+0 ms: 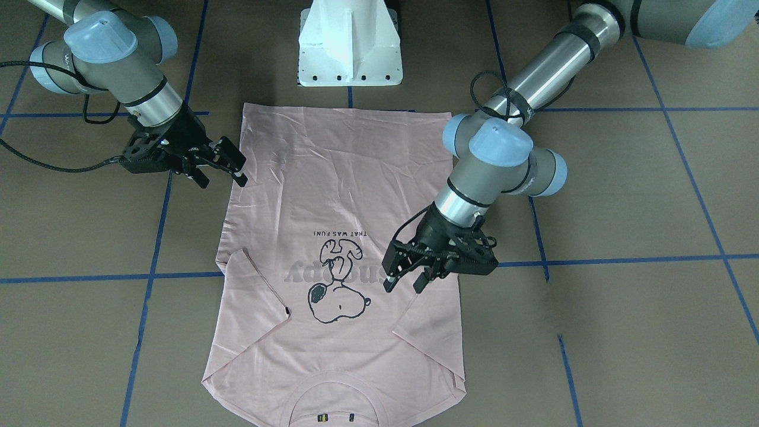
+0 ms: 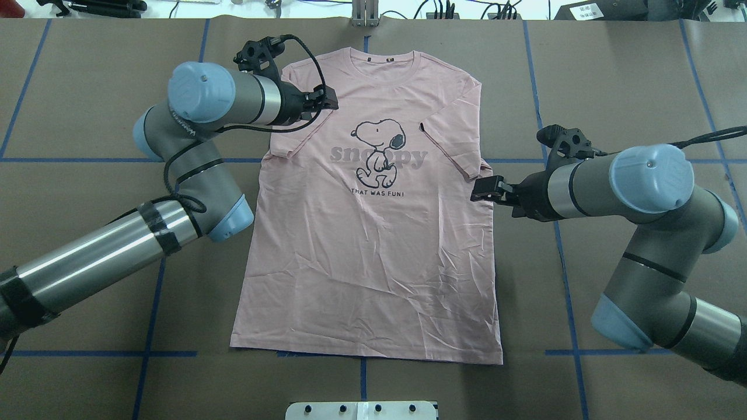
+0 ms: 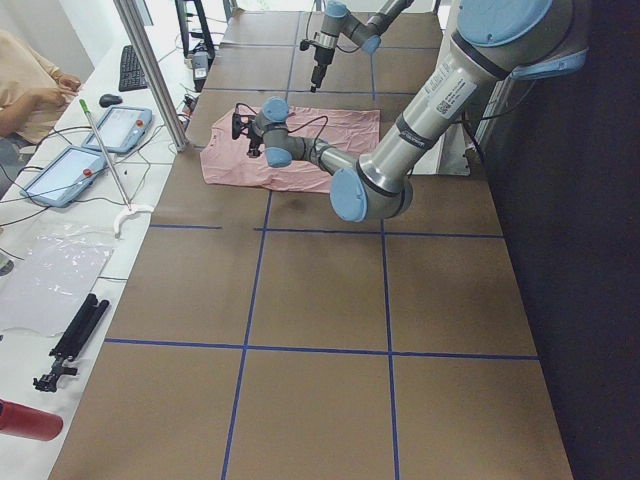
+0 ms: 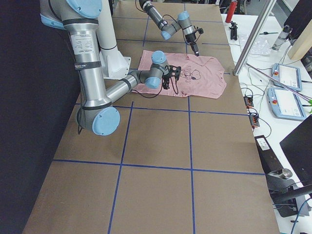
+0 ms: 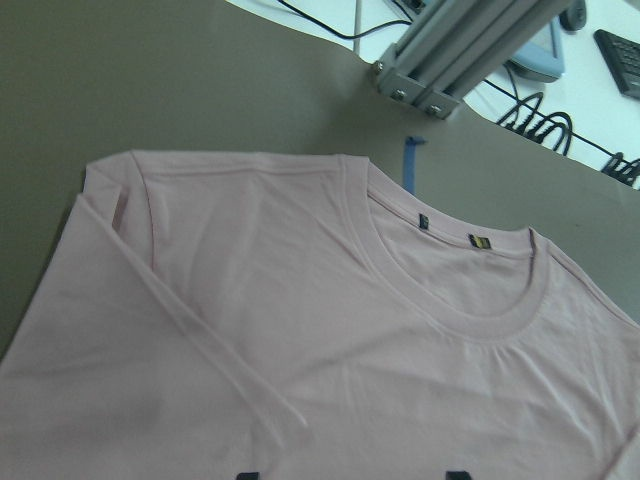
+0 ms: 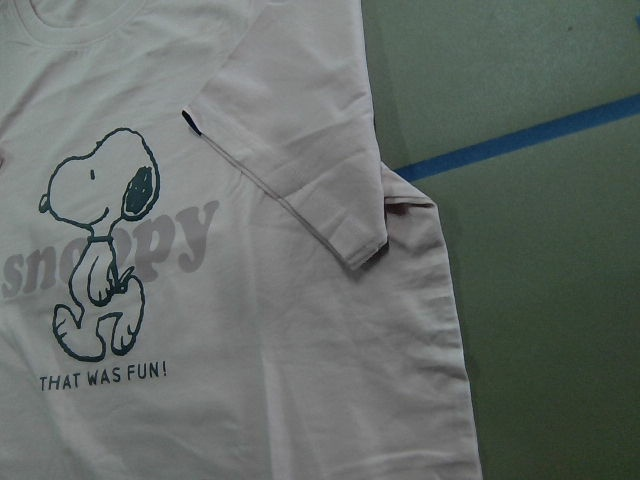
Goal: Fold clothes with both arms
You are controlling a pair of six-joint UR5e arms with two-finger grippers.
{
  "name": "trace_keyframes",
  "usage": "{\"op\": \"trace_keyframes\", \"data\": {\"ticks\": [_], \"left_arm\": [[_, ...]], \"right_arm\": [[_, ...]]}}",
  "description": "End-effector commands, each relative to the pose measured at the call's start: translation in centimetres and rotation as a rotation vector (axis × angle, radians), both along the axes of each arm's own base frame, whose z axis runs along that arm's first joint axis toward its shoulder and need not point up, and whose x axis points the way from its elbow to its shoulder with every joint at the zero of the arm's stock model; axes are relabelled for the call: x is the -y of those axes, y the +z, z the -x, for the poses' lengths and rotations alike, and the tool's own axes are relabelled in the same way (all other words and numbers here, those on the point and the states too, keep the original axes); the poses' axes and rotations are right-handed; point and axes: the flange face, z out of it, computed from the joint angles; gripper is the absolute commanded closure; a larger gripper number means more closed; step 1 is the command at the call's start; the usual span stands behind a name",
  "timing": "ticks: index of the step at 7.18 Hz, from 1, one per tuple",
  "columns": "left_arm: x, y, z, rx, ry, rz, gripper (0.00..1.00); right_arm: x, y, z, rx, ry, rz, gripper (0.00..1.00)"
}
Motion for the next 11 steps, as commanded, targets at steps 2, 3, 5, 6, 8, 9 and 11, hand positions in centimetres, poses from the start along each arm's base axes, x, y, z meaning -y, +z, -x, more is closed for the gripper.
{"op": "trace_keyframes", "data": {"ticks": [2, 3, 5, 6, 8, 9, 11], "left_arm": [[-7.2, -2.3, 1.2, -0.116, 0.049, 0.059, 0.3], [-7.1, -1.8, 1.1, -0.112, 0.047, 0.058, 0.3], [-7.2, -0.7, 1.2, -0.1, 0.047, 0.061, 0.3], [-7.1, -0.2, 1.0, -0.094, 0.048, 0.066, 0.3], [-7.2, -0.4, 0.9, -0.097, 0.05, 0.065, 0.3], [-7.3, -0.3, 0.9, -0.096, 0.051, 0.067, 0.3], [-7.2, -0.4, 0.8, -0.095, 0.05, 0.065, 0.3]], "right_arm": [[-10.4, 0.7, 6.8, 0.014, 0.088, 0.139, 0.08], [-13.2, -1.4, 6.1, 0.041, 0.094, 0.216, 0.09], [-21.3, -0.6, 7.6, -0.029, 0.127, 0.196, 0.12], [-23.0, 1.1, 8.3, -0.142, 0.109, 0.201, 0.11], [-24.4, 0.8, 8.2, -0.177, 0.108, 0.274, 0.11], [-24.7, 1.3, 8.5, -0.186, 0.113, 0.288, 0.11], [-24.7, 2.0, 8.8, -0.2, 0.118, 0.289, 0.2]]}}
